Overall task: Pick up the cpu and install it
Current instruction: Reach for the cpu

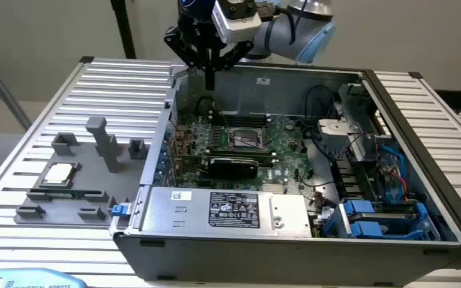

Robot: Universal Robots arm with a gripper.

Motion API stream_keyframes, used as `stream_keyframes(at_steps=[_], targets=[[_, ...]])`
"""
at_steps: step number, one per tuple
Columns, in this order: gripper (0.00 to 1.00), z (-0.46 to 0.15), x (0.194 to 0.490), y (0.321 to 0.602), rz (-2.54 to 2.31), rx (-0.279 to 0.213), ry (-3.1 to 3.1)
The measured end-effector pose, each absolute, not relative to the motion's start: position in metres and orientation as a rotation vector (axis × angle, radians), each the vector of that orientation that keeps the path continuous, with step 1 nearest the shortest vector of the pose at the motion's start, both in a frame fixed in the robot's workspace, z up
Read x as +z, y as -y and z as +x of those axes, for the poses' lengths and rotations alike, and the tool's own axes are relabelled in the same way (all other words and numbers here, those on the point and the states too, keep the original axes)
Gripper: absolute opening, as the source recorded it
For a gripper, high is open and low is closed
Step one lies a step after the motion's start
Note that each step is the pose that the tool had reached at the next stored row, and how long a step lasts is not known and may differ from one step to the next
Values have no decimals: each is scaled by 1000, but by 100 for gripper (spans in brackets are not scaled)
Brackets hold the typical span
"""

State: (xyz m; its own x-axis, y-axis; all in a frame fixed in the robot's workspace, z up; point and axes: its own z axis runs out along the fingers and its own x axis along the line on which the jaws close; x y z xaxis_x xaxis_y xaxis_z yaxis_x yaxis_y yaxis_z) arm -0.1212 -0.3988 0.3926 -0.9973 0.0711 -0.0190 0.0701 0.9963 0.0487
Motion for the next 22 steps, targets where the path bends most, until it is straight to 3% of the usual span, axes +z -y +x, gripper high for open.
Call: stream_keyframes(at_steps=[15, 22], targets=[[11, -123, 393, 400, 111, 75, -3118], [11, -151, 393, 410, 110, 75, -3118]])
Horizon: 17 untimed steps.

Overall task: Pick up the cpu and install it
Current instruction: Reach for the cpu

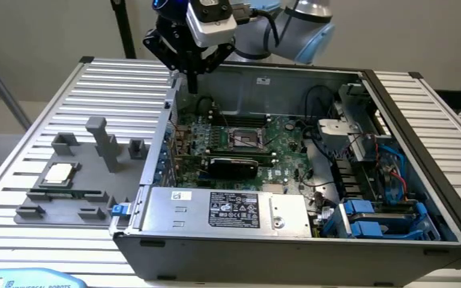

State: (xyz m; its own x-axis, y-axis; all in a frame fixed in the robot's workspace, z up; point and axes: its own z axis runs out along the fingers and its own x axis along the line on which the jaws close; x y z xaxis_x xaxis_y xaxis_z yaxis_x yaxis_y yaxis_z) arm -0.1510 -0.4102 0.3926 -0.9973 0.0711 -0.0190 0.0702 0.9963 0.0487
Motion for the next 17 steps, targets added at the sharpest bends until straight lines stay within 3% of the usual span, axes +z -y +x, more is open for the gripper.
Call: stream_keyframes(at_steps=[17], targets=[[11, -228, 393, 419, 111, 75, -3118]])
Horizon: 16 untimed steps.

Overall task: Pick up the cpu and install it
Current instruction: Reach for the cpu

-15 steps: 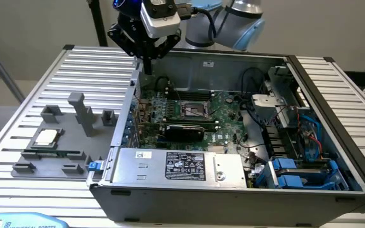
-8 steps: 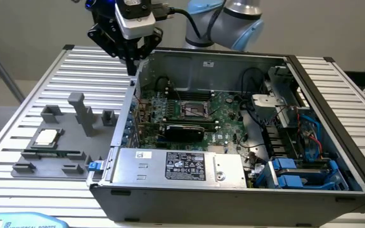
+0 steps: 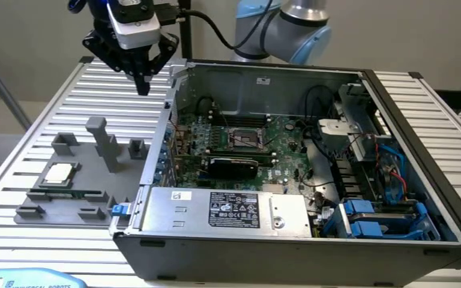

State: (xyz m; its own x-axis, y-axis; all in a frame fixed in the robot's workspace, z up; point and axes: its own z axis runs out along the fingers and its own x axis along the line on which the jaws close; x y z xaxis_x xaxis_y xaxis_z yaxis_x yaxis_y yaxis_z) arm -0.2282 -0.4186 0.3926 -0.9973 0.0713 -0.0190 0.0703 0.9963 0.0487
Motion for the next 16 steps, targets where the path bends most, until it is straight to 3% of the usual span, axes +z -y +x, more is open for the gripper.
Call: stream_keyframes(at_steps=[16], targets=[[11, -301, 393, 420, 110, 75, -3118]])
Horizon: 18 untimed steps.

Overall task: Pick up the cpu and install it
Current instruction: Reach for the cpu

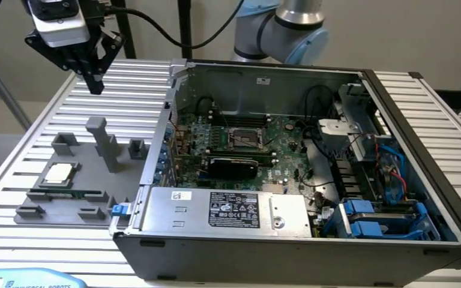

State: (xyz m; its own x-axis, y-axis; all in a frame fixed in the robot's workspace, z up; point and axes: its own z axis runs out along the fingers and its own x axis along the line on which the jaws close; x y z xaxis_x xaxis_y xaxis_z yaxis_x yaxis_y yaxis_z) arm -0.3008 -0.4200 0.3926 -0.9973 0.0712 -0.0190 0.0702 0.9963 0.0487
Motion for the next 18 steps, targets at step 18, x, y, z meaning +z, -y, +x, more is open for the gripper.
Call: stream_keyframes(at_steps=[18], targets=[[11, -383, 392, 421, 110, 75, -3118]])
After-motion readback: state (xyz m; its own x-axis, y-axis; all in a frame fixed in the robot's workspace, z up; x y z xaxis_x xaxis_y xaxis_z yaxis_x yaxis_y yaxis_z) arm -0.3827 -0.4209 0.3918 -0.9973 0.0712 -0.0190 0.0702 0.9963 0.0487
